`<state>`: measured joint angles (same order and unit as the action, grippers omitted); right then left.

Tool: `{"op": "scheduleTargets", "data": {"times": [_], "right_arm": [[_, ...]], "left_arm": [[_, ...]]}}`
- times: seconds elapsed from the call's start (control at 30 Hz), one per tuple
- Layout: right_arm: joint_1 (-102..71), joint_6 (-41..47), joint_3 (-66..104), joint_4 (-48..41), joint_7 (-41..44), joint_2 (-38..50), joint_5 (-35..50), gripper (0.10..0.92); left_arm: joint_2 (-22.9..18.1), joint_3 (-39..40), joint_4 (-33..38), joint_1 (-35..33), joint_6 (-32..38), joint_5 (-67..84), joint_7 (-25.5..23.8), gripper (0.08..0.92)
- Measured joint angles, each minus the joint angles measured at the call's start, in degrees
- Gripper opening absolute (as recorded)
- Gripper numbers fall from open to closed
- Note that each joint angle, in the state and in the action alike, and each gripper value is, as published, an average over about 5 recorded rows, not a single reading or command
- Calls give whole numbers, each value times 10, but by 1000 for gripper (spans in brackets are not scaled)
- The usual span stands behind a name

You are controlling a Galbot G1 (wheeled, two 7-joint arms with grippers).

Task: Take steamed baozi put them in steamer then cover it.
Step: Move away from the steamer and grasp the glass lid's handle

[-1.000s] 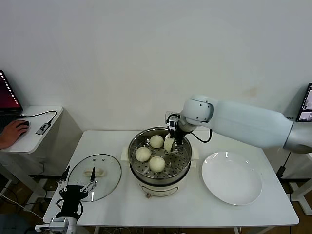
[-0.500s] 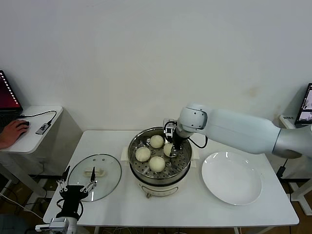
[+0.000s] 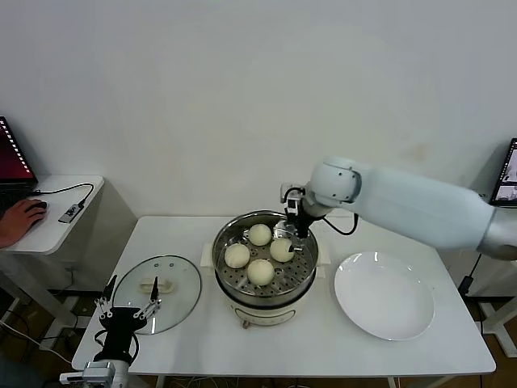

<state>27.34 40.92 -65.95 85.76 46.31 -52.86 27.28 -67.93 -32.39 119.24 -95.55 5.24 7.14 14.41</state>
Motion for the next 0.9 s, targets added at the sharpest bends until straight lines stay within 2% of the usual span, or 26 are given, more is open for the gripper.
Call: {"op": "scheduleTargets", "data": {"times": [0.3, 0.57, 0.73, 0.9], "right_arm": [[-81, -43, 103, 82, -130, 101, 52, 823], [-332, -137, 339, 159, -252, 177, 51, 823], [-522, -214, 526, 186, -291, 167, 13, 823], [-706, -302, 705, 200, -305, 106, -44, 823]], "left_arm": [[-3, 1, -2, -3, 8, 0, -2, 823], [-9, 2, -4, -6, 12, 0, -5, 823], [-15, 6, -10, -5, 15, 0, -3, 823], [-23, 12, -17, -6, 26, -6, -5, 823]]}}
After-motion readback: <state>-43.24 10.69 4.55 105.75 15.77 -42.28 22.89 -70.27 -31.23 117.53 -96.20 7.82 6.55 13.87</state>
